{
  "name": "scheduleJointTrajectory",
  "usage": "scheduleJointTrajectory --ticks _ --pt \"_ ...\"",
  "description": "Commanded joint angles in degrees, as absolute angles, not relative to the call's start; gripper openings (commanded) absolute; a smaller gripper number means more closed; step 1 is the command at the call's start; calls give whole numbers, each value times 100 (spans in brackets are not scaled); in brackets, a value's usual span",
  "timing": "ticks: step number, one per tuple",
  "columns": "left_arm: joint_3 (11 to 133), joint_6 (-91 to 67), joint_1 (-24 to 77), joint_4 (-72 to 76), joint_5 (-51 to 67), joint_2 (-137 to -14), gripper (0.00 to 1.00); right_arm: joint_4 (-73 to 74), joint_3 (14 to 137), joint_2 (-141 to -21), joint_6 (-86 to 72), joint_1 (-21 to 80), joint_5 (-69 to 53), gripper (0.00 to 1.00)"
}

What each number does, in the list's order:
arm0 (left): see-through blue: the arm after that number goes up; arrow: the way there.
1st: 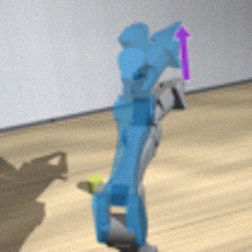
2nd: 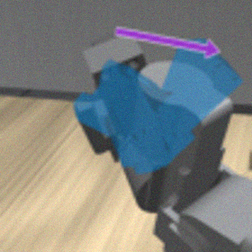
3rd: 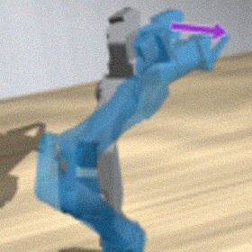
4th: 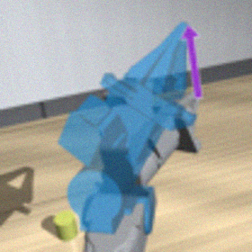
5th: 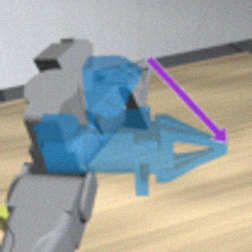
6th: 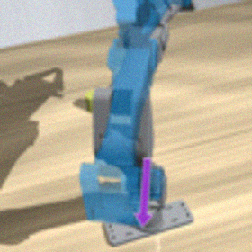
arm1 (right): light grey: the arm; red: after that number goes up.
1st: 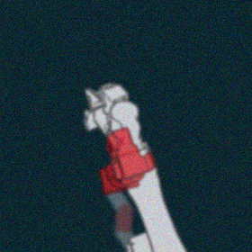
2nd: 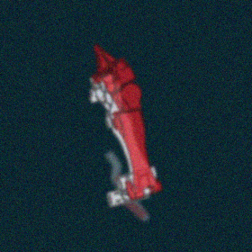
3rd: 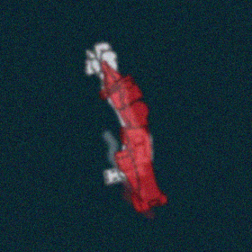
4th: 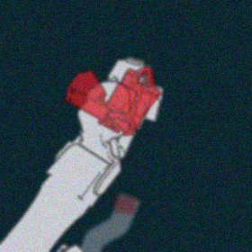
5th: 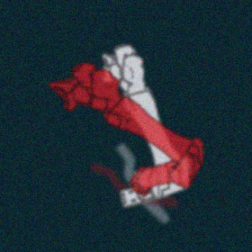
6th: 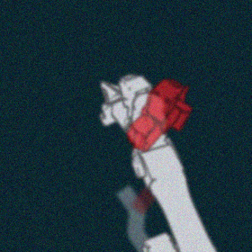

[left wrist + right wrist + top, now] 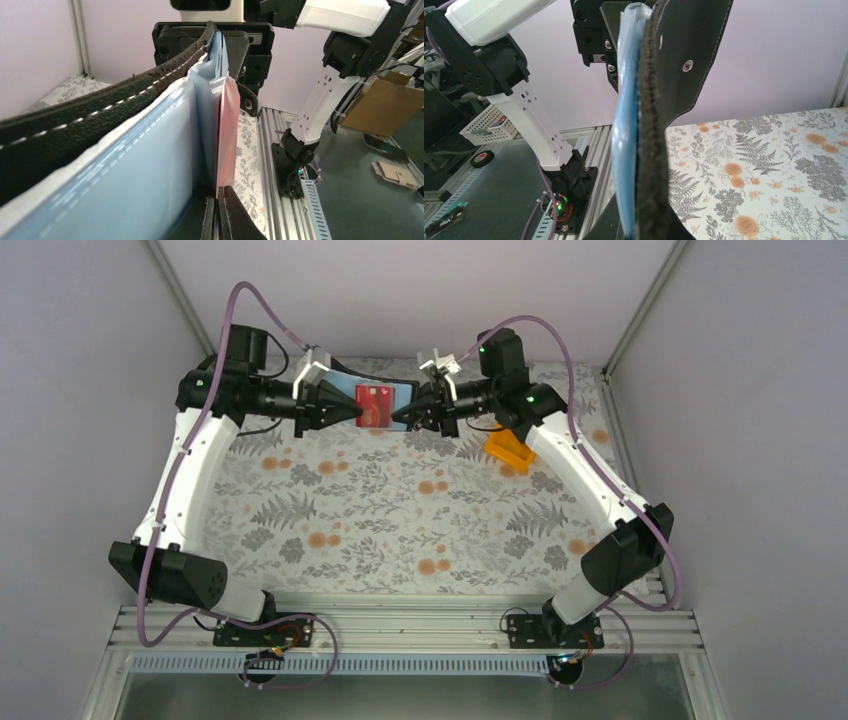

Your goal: Take the credit cards out of the card holder

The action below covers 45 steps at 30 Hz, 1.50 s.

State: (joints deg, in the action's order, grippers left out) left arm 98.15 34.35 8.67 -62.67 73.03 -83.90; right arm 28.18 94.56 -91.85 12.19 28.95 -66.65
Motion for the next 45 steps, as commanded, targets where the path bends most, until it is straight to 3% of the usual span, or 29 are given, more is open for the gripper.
scheduleJointTrajectory --ticks 1,15,19,26,36,37,44,45 --pt "9950 3820 633 -6610 7242 -8308 2 3036 9472 -8923 1433 2577 -6737 4" --pt "10234 3991 -65 -6814 6976 -8458 2 2886 9257 -9147 1003 2333 -6576 4" --pt "10203 3931 -719 -6762 6771 -8463 3 2850 8982 -9779 230 2360 -6048 4" --pt "9884 3307 -809 -6209 7285 -8406 2 1952 8398 -11017 -520 3053 -6696 4" --pt "9338 1140 -783 -4552 7527 -8355 2 2239 9030 -12817 -1094 3058 -6371 6" --pt "9406 1109 -781 -4621 7509 -8409 2 2218 8997 -12903 -1201 2957 -6291 11" --pt "9744 1164 -733 -4927 7426 -8626 2 3073 9181 -12466 -1130 2645 -4146 96" --pt "9743 1261 -700 -4972 7506 -8616 2 3214 9267 -12265 -1143 2671 -3658 99"
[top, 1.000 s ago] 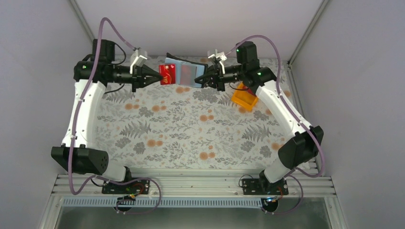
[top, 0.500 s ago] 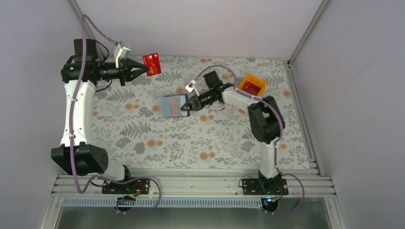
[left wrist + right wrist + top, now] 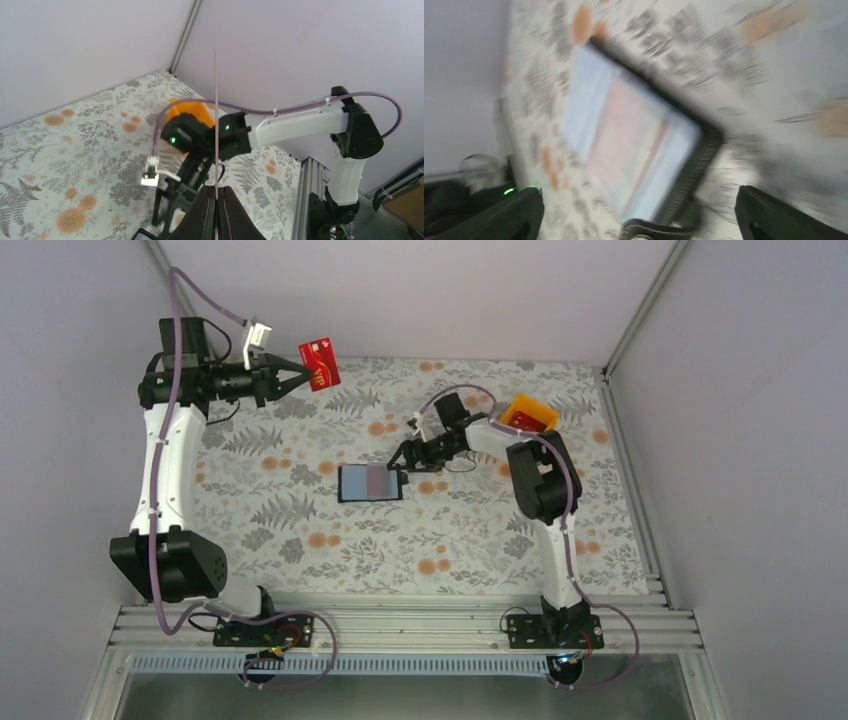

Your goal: Take the credit cards out of the card holder

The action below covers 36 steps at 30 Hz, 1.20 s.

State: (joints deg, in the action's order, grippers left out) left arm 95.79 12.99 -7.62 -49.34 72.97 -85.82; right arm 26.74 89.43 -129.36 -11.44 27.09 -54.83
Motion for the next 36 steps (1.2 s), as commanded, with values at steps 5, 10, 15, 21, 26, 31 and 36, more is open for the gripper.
scheduleJointTrajectory --ticks 5,10,15,21,26,31,36 --pt "9830 2410 -379 -5733 7753 -8528 2 3169 9450 -10872 -806 3075 -1641 99" --pt "10110 3492 51 -6583 7941 -8468 2 1008 8493 -9122 -361 3247 -4911 99" --pt "10122 3836 481 -6770 7848 -8479 2 429 8655 -8765 -5 3896 -5800 98" --pt "10234 4420 555 -7192 7978 -8426 2 709 9029 -9008 -58 3964 -5733 51" --pt "10182 4757 554 -7450 7952 -8388 2 710 8958 -8901 -3 3973 -5787 12" --pt "10178 4924 554 -7596 7738 -8384 13 1253 9059 -8837 321 3952 -5628 4" --pt "10296 5042 251 -7601 6921 -8289 70 3428 9698 -9268 1553 4001 -5395 4"
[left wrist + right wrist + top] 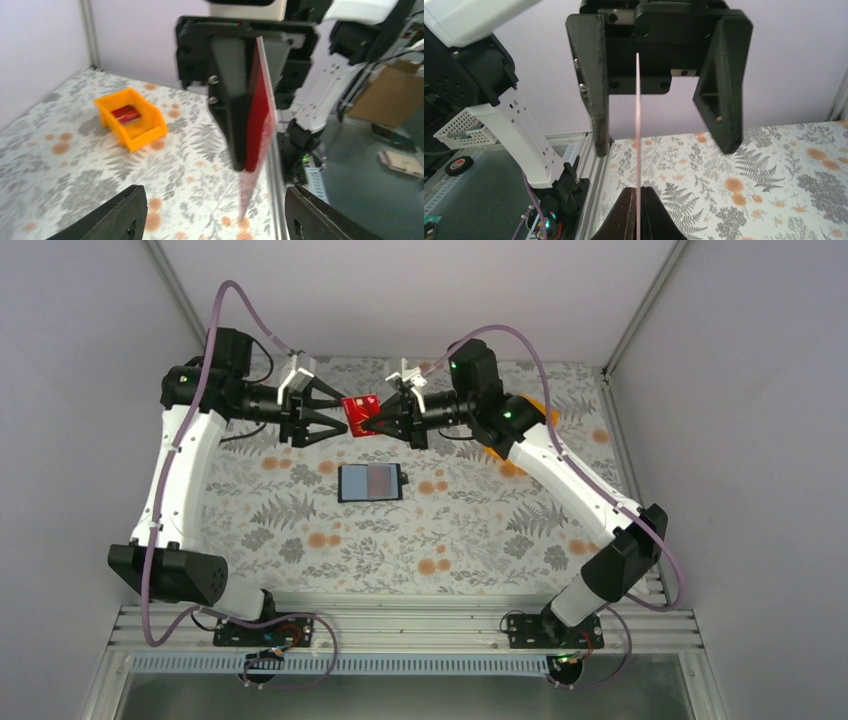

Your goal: Take the credit cards out of the card holder

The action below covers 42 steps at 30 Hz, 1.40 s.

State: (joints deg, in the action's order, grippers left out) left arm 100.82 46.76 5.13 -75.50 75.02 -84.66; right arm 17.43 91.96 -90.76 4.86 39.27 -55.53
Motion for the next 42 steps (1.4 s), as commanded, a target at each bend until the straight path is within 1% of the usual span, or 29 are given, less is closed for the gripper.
scheduleJointTrajectory --ticks 1,3,6,10,14,18,23,26,31,34,37,39,40,41,42 --pt "10389 5184 175 -7721 6782 -8264 72 3673 9653 -9295 1718 4052 -5308 4" --pt "10418 5409 190 -7775 6519 -8229 75 3903 9504 -9234 1937 4186 -5162 4" --pt "10417 5373 442 -7779 6208 -8304 76 3897 9551 -9179 1945 4295 -4900 4" --pt "10406 5309 742 -7778 6210 -8350 76 3999 9842 -9328 2001 4307 -4724 4" --pt "10426 5265 829 -7781 6334 -8349 72 4098 10002 -9482 2028 4315 -4646 4" --pt "10375 5292 916 -7787 6357 -8322 72 4182 10065 -9485 2149 4311 -4454 4" --pt "10318 5385 863 -7787 5608 -8270 75 4160 9937 -9204 2298 3871 -4067 4" --pt "10254 5396 864 -7787 5802 -8220 76 4194 9903 -9186 2285 3753 -3744 4" --pt "10496 5442 974 -7778 6219 -8364 80 4649 10307 -9484 2495 3900 -4268 4" --pt "10568 5409 1067 -7776 6361 -8497 79 4625 10304 -9488 2568 4012 -4314 4" --pt "10516 5258 1230 -7754 6326 -8652 69 4540 10288 -9434 2527 4046 -4297 4" --pt "10424 5083 1314 -7602 6232 -8683 59 4554 10340 -9431 2527 4062 -4254 4" --pt "10404 5024 1332 -7542 6238 -8671 49 4605 10369 -9449 2550 4068 -4228 4" --pt "10405 4978 1344 -7502 6259 -8674 31 4653 10398 -9464 2591 4073 -4221 4" --pt "10431 4961 1346 -7494 6288 -8669 16 4681 10401 -9461 2616 4070 -4194 4"
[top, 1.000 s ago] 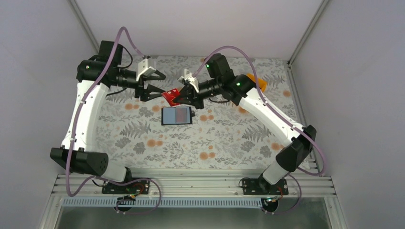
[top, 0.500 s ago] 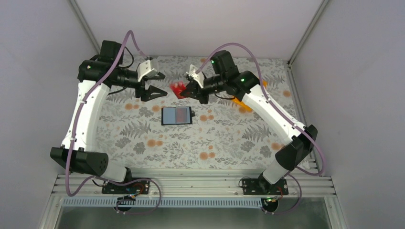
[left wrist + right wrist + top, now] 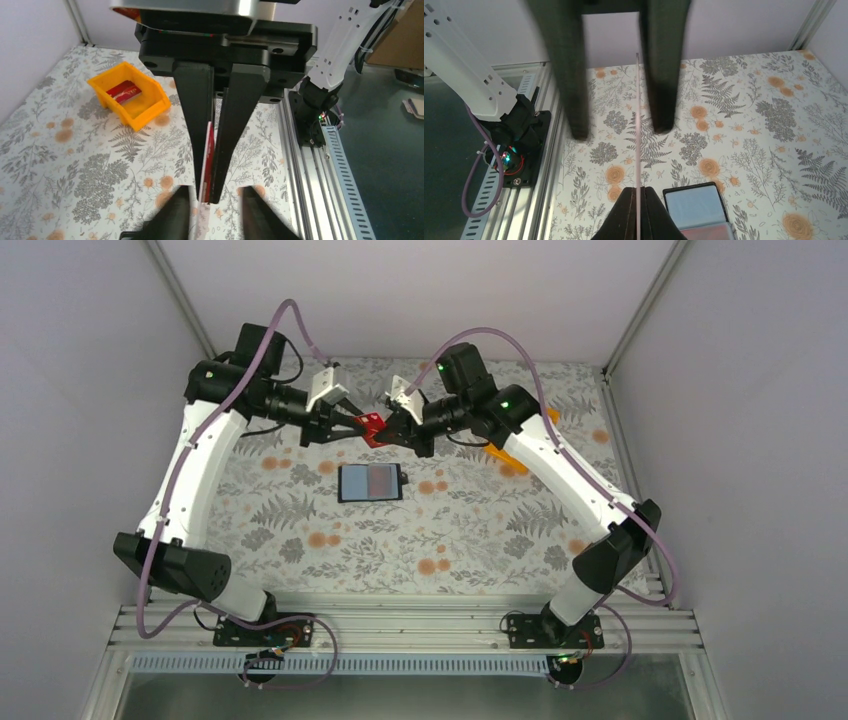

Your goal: Take the credit cards out of the card holder

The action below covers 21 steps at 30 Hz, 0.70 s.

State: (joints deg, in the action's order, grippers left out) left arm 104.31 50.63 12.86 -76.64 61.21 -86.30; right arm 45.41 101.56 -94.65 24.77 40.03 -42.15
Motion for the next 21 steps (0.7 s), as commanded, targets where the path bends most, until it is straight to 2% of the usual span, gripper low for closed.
scheduleJointTrajectory --ticks 1,5,11,16,20,21 --pt "10459 4945 1345 -7497 6294 -8673 5 4661 10386 -9430 2619 4069 -4158 4" --pt "10406 4703 1348 -7410 6301 -8662 2 4536 10332 -9320 2602 4069 -4079 4" --pt "10284 2439 1209 -6173 5836 -8729 2 4170 10276 -9125 2441 3921 -3368 4" --pt "10593 1952 1141 -5993 6133 -8735 2 4171 10617 -9278 2475 3833 -3440 4" --pt "10588 1883 1108 -5955 6177 -8669 2 4090 10754 -9350 2474 3766 -3413 10" --pt "10531 1781 1064 -5874 6178 -8652 2 4017 10765 -9351 2421 3752 -3262 22"
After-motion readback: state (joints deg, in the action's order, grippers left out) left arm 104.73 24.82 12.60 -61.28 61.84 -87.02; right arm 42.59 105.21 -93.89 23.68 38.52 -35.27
